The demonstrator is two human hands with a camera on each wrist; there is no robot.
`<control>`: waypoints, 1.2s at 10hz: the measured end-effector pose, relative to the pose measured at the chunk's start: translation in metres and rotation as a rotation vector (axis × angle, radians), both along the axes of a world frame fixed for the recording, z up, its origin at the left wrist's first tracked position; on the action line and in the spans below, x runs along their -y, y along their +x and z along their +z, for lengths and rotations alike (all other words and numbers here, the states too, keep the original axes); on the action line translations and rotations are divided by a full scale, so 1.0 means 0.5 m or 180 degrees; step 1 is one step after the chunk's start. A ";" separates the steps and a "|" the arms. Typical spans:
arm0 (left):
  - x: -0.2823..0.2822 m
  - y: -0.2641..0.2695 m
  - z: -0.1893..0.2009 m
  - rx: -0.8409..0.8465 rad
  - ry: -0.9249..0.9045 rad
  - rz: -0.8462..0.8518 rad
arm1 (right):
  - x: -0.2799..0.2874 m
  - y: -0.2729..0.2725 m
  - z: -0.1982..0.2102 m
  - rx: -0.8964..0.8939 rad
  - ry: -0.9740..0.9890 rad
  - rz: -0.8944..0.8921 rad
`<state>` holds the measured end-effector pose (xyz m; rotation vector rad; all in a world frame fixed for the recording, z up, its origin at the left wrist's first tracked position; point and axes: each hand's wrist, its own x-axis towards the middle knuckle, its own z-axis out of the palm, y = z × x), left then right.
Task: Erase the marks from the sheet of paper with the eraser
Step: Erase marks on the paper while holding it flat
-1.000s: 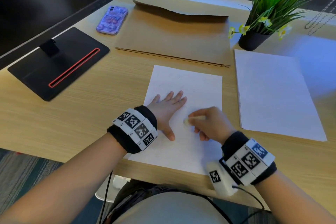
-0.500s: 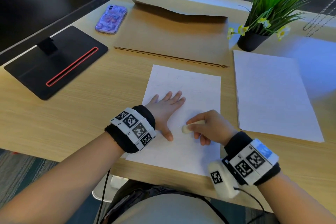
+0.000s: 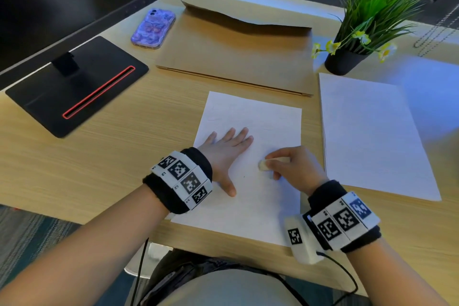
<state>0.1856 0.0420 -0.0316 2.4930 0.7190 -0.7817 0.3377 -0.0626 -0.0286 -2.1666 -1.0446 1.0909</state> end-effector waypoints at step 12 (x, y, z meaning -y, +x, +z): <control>-0.001 0.000 -0.004 -0.0037 -0.0005 -0.0026 | 0.049 -0.047 0.013 -0.0181 -0.0255 0.0269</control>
